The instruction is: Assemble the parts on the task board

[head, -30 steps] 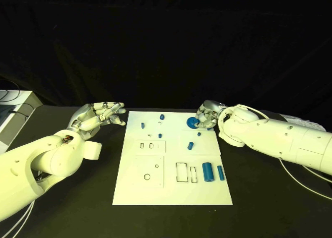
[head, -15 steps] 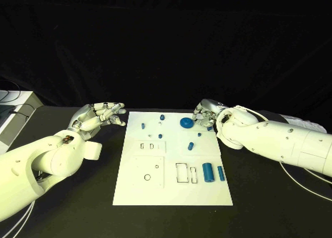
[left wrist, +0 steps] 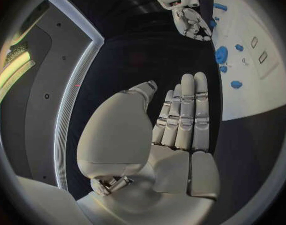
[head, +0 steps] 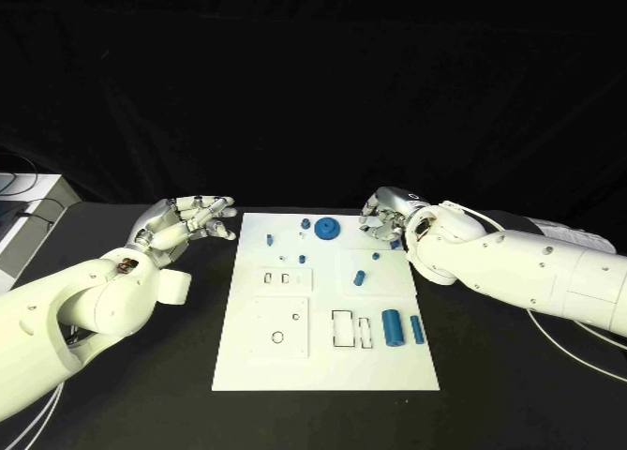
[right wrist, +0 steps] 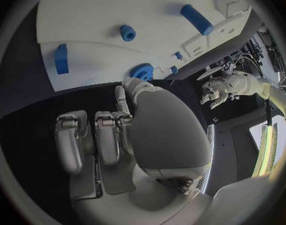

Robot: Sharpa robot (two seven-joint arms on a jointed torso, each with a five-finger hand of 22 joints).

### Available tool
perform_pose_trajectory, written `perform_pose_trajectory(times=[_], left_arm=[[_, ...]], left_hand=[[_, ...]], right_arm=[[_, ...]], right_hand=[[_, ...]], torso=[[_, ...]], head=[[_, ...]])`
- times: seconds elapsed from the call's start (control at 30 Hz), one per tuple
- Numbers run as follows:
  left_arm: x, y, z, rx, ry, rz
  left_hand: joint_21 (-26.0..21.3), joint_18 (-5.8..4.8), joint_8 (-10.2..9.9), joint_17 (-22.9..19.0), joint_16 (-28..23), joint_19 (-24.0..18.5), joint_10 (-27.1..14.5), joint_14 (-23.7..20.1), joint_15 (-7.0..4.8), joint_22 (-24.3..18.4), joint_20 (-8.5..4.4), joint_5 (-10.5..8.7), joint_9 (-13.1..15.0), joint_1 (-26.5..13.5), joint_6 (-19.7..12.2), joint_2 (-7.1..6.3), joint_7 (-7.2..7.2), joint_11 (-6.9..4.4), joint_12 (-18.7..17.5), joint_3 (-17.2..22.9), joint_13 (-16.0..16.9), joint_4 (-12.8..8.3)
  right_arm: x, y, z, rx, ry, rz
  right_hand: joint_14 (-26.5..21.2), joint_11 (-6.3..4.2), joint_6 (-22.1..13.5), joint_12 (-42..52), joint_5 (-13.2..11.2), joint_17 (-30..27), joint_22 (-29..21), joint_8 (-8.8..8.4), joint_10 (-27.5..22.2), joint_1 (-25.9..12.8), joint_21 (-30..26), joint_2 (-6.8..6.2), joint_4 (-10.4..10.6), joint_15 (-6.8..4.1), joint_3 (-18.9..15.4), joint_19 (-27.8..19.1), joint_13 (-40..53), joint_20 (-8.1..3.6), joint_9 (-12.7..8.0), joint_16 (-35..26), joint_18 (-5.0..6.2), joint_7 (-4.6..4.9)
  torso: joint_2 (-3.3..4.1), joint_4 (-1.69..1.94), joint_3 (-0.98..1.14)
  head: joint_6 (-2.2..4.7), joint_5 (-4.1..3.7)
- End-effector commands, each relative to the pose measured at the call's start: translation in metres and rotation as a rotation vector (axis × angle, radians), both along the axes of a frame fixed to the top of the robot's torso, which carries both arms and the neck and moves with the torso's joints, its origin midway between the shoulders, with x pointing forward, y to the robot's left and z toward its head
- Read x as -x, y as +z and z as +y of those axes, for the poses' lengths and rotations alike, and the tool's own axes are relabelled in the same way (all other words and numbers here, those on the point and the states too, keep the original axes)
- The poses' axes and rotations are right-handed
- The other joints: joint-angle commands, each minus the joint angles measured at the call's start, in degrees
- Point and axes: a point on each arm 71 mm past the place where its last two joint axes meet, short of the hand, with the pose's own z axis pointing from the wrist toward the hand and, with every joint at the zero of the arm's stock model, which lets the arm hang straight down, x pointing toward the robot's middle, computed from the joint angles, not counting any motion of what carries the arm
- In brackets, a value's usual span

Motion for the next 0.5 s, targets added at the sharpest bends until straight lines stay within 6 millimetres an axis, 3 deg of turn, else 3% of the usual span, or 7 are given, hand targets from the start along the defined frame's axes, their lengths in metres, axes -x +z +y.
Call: perform_pose_trajectory(times=[0.03, 0.1, 0.17, 0.27, 0.3, 0.5], left_arm=[[0.001, 0.001, -0.002, 0.005, -0.013, -0.008], [0.001, 0.001, -0.002, 0.004, -0.013, -0.007], [0.001, 0.001, -0.002, 0.004, -0.012, -0.007], [0.001, 0.001, -0.002, 0.004, -0.012, -0.007], [0.001, 0.001, -0.002, 0.004, -0.013, -0.007], [0.0, 0.001, -0.002, 0.005, -0.014, -0.007]], left_hand=[[0.2, 0.12, -0.3, 0.1, 0.3, -0.5, -0.3, -0.3, 0.0, 0.1, -0.02, -0.34, 0.1, 0.0, 0.3, -0.41, -0.05, -0.08, -0.3, 0.3, -0.1, 0.1], [0.2, 0.12, -0.3, 0.1, 0.3, -0.5, -0.3, -0.3, 0.0, 0.1, -0.02, -0.34, 0.1, 0.0, 0.3, -0.41, -0.05, -0.08, -0.3, 0.3, -0.1, 0.1], [0.2, 0.12, -0.3, 0.1, 0.3, -0.5, -0.3, -0.3, 0.0, 0.1, -0.02, -0.34, 0.1, 0.0, 0.3, -0.41, -0.05, -0.08, -0.3, 0.3, -0.1, 0.1], [0.2, 0.12, -0.3, 0.1, 0.3, -0.5, -0.3, -0.3, 0.0, 0.1, -0.02, -0.34, 0.1, 0.0, 0.3, -0.41, -0.05, -0.08, -0.3, 0.3, -0.1, 0.1], [0.2, 0.12, -0.3, 0.1, 0.3, -0.5, -0.3, -0.3, 0.0, 0.1, -0.02, -0.34, 0.1, 0.0, 0.3, -0.41, -0.05, -0.08, -0.3, 0.3, -0.1, 0.1], [0.2, 0.12, -0.3, 0.1, 0.3, -0.5, -0.3, -0.3, 0.0, 0.1, -0.02, -0.34, 0.1, 0.0, 0.3, -0.41, -0.05, -0.08, -0.3, 0.3, -0.1, 0.1]], right_arm=[[0.0, 0.001, 0.002, 0.008, 0.013, -0.021], [0.0, 0.002, 0.003, 0.0, 0.014, -0.03], [0.001, 0.003, 0.006, -0.012, 0.021, -0.042], [0.001, 0.004, 0.012, -0.028, 0.034, -0.046], [0.001, 0.004, 0.014, -0.032, 0.038, -0.045], [-0.001, 0.003, 0.027, -0.045, 0.053, -0.038]], right_hand=[[5.9, -0.19, -0.6, 0.1, -0.4, 14.3, 15.1, -0.26, 5.9, -0.3, 0.3, -0.6, -0.2, -0.37, 0.2, 6.0, 15.1, -0.35, -0.1, 0.3, -0.4, 0.1], [5.9, 0.05, -1.5, 0.1, -0.6, 14.3, 15.1, -0.77, 5.9, -0.9, 0.3, -1.16, -0.2, -0.18, 0.4, 6.0, 15.1, -0.26, -0.3, 0.3, -0.4, 0.42], [5.9, 0.98, -4.1, 0.1, -2.1, 14.3, 15.1, -2.33, 5.9, -2.7, 0.3, -2.67, 0.2, 0.68, -0.2, 6.0, 15.1, 0.36, -0.9, 0.3, -0.4, 1.49], [5.9, 1.62, -6.0, 0.1, -3.6, 14.3, 15.1, -3.54, 5.9, -3.6, 0.3, -3.38, 0.4, 1.26, -1.7, 6.0, 15.1, 0.95, -1.4, 0.3, -0.4, 2.16], [5.9, 2.0, -7.3, 0.1, -3.5, 14.3, 15.1, -4.32, 5.9, -3.8, 0.3, -3.48, 0.6, 1.61, -3.0, 6.0, 15.1, 1.3, -1.6, 0.3, -0.4, 2.54], [5.9, 2.38, -8.2, 0.1, -4.1, 14.3, 15.1, -4.99, 5.9, -3.7, 0.3, -3.13, 1.0, 2.0, -5.5, 6.0, 15.1, 1.76, -1.7, 0.3, -0.4, 2.91]], torso=[[0.06, 0.06, 0.0], [0.09, 0.04, 0.01], [0.13, 0.03, 0.04], [0.08, 0.08, 0.05], [0.06, 0.08, 0.04], [0.08, 0.14, -0.01]], head=[[0.04, -0.03], [0.05, 0.06], [0.1, 0.12], [0.14, 0.08], [0.12, 0.09], [0.14, 0.12]])
